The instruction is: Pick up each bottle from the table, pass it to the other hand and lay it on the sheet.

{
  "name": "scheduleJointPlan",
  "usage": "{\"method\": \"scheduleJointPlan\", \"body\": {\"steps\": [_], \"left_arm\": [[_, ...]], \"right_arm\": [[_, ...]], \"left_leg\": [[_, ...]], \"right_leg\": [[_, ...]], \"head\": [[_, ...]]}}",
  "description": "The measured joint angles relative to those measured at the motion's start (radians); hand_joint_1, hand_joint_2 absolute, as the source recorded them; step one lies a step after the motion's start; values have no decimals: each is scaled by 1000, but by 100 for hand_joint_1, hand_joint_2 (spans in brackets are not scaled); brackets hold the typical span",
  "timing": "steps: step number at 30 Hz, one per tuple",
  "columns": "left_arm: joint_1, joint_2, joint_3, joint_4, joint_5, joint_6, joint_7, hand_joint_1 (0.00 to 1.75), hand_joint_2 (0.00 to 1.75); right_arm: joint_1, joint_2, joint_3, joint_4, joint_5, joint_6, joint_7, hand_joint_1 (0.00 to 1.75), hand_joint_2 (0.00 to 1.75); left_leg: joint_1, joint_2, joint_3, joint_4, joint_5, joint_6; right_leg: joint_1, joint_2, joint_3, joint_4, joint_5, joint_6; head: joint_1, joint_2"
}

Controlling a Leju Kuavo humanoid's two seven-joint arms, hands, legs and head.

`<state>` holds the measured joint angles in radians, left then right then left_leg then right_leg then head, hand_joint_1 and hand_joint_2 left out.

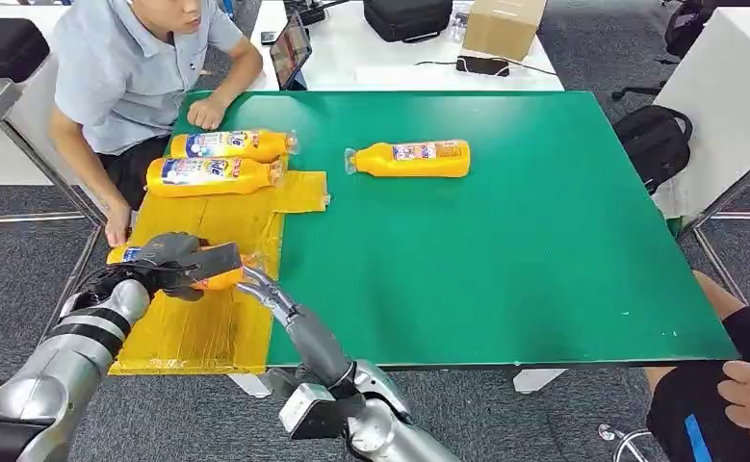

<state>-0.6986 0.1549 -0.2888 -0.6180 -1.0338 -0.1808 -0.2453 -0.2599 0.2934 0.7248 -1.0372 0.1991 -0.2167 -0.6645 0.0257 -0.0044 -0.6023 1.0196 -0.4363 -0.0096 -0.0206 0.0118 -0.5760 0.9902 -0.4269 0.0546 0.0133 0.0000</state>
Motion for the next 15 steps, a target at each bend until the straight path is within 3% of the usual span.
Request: {"method": "scheduleJointPlan", "body": {"steps": [8,15], "left_arm": [[23,-1,-10,0,116,-46,-35,0,175],[169,49,18,-249,406,-220,-74,0,175]], "right_arm": [[-2,-1,6,0,-15,5,0,0,0],[-3,-3,15,0,-23,10,0,0,0]], "left_leg": [[0,0,0,0,0,0],[0,0,0,0,0,0]], "right_leg": [[0,0,0,0,0,0],[0,0,0,0,0,0]], "head": [[0,0],[0,0]]}}
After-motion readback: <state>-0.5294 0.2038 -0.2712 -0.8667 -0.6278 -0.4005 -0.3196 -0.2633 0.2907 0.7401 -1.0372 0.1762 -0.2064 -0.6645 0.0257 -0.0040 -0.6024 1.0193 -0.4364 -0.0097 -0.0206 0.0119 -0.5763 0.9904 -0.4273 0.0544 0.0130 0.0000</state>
